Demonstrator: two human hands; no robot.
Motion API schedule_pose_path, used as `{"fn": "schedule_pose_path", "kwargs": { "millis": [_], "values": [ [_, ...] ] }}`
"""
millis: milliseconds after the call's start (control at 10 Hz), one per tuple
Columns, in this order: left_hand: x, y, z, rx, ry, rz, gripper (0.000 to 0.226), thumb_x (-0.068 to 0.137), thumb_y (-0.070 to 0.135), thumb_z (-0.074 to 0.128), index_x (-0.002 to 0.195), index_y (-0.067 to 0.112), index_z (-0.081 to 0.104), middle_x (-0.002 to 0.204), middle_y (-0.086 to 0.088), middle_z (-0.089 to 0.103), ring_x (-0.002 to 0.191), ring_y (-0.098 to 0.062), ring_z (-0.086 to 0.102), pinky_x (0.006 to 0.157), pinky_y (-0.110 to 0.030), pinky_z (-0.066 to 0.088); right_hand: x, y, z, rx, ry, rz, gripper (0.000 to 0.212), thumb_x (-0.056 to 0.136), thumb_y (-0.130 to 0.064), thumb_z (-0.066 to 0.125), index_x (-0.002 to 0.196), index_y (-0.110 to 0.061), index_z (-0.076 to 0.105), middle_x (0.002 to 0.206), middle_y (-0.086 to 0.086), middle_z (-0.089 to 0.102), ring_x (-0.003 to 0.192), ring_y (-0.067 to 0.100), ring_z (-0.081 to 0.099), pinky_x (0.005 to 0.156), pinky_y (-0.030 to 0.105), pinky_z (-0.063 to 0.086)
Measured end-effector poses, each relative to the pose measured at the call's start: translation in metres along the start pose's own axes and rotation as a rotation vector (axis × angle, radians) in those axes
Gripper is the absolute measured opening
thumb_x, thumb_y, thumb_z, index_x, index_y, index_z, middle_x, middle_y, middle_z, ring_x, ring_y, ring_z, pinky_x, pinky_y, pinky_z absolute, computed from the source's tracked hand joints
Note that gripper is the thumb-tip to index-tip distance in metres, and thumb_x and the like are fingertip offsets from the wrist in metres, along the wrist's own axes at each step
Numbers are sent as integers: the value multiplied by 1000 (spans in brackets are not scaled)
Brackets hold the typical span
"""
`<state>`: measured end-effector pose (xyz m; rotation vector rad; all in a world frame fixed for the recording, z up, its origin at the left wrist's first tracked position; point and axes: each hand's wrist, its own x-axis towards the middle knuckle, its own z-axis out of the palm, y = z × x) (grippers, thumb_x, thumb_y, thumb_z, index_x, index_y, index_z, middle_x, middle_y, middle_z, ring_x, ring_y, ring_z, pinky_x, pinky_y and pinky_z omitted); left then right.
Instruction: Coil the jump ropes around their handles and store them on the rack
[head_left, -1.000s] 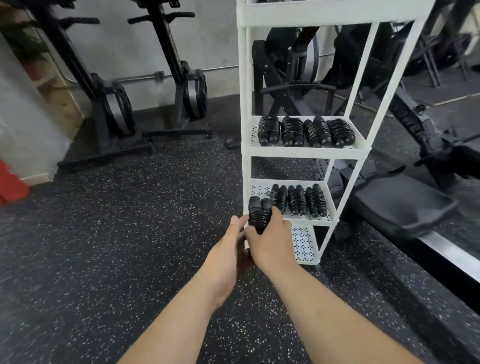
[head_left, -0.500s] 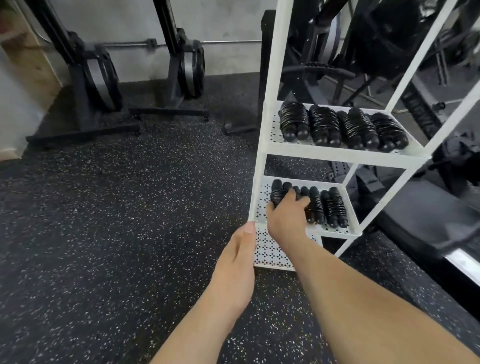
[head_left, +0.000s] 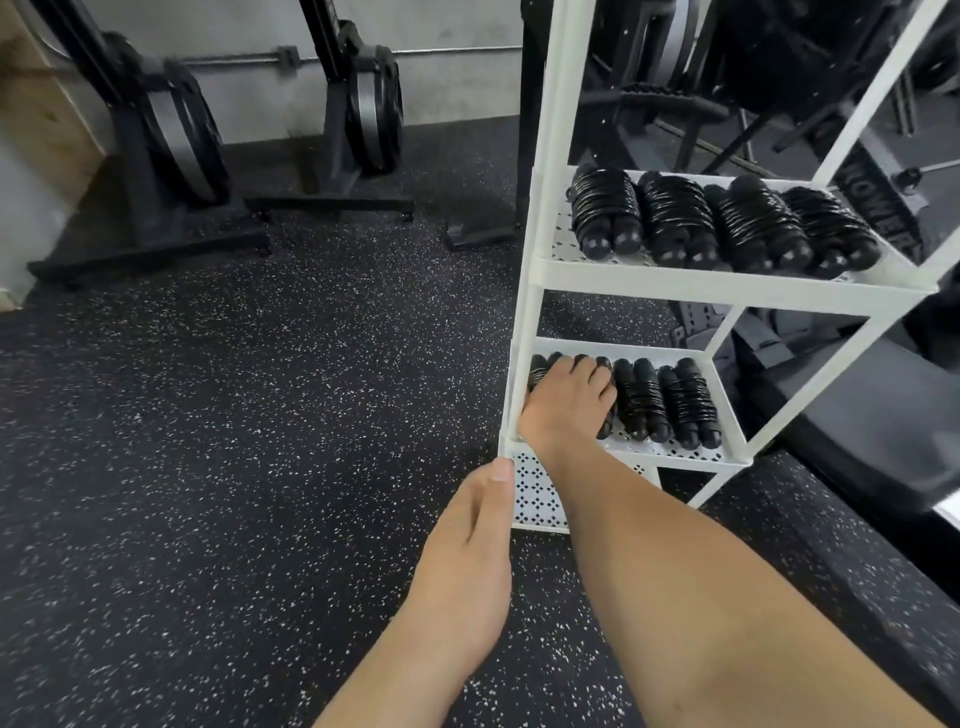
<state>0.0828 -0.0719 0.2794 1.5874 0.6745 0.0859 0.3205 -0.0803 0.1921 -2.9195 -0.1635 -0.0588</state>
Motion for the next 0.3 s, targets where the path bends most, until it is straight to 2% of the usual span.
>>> {"fn": "schedule_pose_path", "kwargs": {
  "millis": [100, 300],
  "values": [
    [2, 0, 1, 0, 0, -6, 97, 67, 101, 25, 145, 51, 56, 139, 30, 61, 134, 6, 52, 122, -41, 40, -3, 1, 1, -14, -25, 0, 62, 89, -36, 69, 141, -12, 46, 146, 15, 44, 138, 38, 38, 118, 50, 30],
    [2, 10, 4, 12, 23, -16, 95, 69, 98, 26, 145, 49, 56, 140, 26, 61, 134, 1, 54, 121, -44, 42, -3, 8, 3, 0, -14, -12, 59, 99, -55, 50, 141, -13, 51, 144, 16, 44, 136, 38, 37, 117, 51, 31]
  ]
}}
